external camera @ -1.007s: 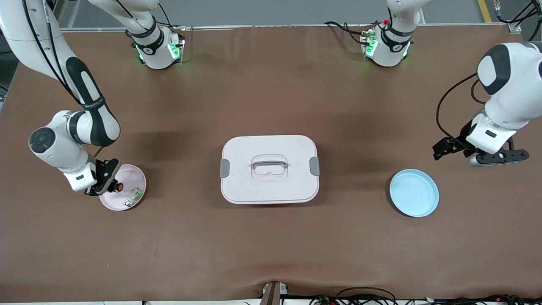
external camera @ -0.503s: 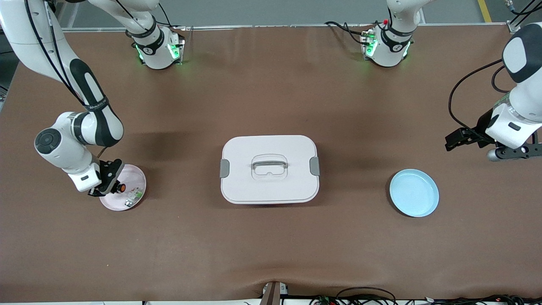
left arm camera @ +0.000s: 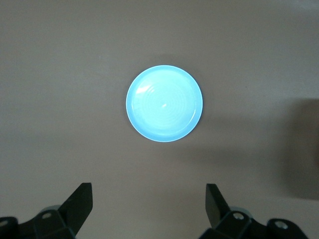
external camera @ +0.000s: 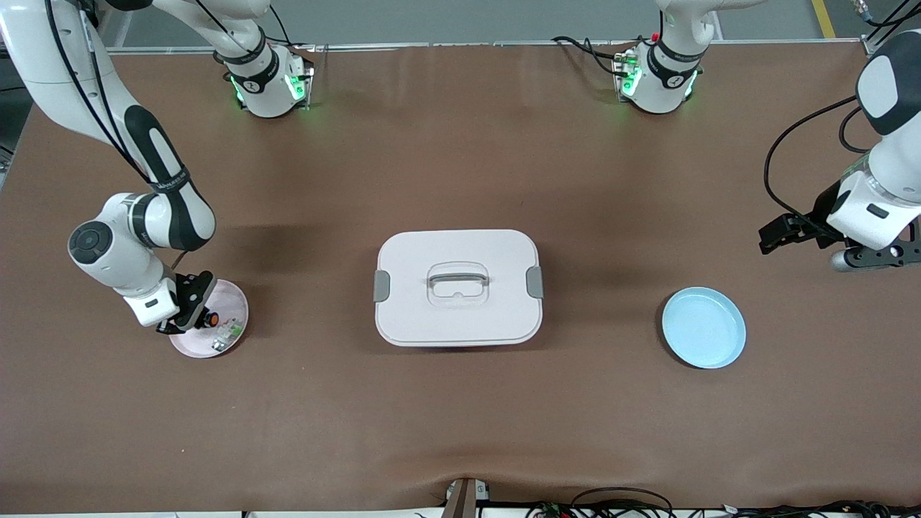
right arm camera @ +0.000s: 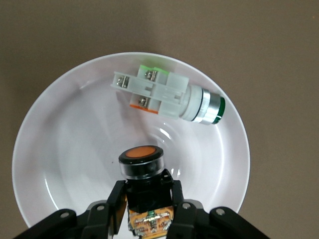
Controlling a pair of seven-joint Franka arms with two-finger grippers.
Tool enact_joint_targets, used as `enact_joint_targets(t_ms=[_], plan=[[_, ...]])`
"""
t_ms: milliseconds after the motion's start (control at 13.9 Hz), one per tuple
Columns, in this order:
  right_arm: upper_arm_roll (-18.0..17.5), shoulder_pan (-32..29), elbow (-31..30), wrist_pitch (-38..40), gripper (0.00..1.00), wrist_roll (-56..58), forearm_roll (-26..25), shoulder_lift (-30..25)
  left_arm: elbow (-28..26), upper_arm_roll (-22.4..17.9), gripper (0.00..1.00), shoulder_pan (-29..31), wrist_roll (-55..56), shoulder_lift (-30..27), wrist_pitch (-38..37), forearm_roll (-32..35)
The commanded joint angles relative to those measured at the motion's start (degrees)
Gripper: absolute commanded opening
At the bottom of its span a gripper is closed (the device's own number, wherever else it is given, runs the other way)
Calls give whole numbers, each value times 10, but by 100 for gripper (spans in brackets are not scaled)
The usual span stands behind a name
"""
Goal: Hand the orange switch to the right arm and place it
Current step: 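Lower the switch onto the pink plate and open the right gripper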
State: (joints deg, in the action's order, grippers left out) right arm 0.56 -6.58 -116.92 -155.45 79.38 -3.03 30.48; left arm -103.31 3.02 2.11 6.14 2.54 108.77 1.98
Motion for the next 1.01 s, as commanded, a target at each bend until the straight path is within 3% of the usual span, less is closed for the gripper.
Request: enact_joint_targets(t_ms=[0, 144, 431, 575, 935], plan=[[-2, -4, 1, 1, 100, -20, -14, 3, 4, -14, 100, -12, -3, -10, -18, 0], [-2, -1, 5, 15, 100, -33, -11, -2, 4, -14, 100, -13, -3, -9, -19, -2], [-3, 0, 53, 157, 100, -76, -11, -38, 4, -18, 100, -14, -3, -9, -19, -13], [-3, -1, 79, 235, 100, -139, -10, -52, 4, -18, 100, -15, -3, -10, -19, -13], [-5, -6, 97, 331, 100, -339, 6, -117, 29, -35, 100, -32, -7, -12, -54, -12]])
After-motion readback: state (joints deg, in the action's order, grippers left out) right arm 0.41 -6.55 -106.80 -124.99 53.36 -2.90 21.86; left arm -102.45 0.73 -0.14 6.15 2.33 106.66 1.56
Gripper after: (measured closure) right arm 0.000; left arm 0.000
